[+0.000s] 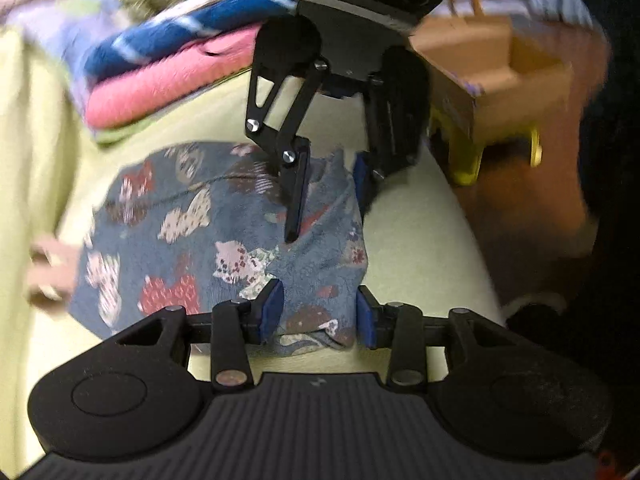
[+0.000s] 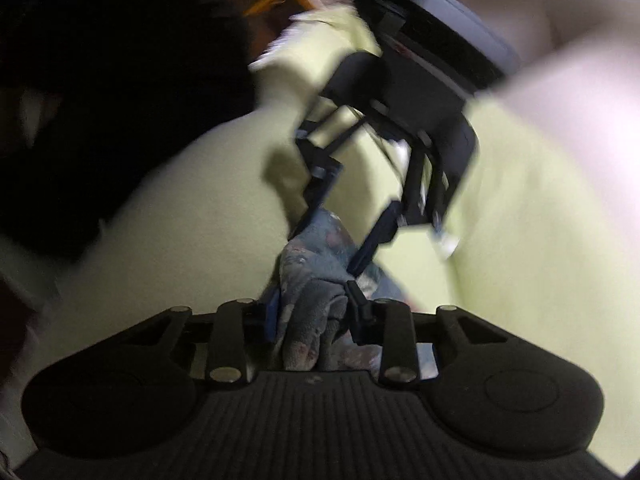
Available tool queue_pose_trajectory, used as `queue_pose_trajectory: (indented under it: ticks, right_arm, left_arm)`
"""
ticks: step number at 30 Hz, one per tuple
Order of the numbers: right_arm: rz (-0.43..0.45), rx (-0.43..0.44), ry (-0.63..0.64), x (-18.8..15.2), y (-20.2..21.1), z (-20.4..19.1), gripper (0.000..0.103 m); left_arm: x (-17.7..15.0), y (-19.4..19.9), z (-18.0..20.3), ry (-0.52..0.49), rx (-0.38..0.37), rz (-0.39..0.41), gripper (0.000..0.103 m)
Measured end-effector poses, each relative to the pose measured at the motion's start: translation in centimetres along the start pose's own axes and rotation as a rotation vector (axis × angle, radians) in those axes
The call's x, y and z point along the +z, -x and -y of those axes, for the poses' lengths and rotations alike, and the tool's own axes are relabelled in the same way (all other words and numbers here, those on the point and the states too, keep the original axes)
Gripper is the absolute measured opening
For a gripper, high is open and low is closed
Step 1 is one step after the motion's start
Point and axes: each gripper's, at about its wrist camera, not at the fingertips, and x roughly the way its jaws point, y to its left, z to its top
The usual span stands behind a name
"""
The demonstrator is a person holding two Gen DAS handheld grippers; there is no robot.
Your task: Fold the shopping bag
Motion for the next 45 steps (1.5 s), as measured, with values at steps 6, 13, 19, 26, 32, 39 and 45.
queue_pose_trajectory:
  ticks: [6, 13, 19, 26, 32, 39, 45]
  right_arm:
    - [0.010, 0.207, -0.798, -2.5, -0.2, 6.9, 0.025]
    - [-0.016, 0.099, -0.567, -0.3, 0.2, 4.7, 0.033]
    - [0.012, -0.076, 0.004, 0.5, 0.7, -0.6, 0.043]
    - [0.076, 0.062, 0.061, 0.2, 0.6, 0.6, 0.030]
    - [0.057, 0.348, -0.641, -1.3, -1.0, 7.8, 0.025]
    - [0.094, 0.433, -1.373, -6.5, -1.8, 9.7, 0.023]
    - [0.119, 0.471, -1.872, -10.4, -1.6, 9.1, 0.022]
  left_arm:
    - [0.1, 0.2, -4.2, 0.268, -0.156, 0.010, 0.044]
    - [0.2, 0.1, -3.5, 0.217, -0.148, 0.002, 0.044]
    - [0.1, 0.3, -3.0, 0.189, -0.144, 0.001, 0.044]
    - [-0.1, 0.4, -3.0, 0.185, -0.158, 0.000, 0.044]
    - [-0.2, 0.3, -4.9, 0.332, -0.207, 0.009, 0.043]
    - [-0.1, -0.3, -8.2, 0.533, -0.249, -0.005, 0.042]
    - [-0.5, -1.7, -11.9, 0.766, -0.262, -0.044, 0.036]
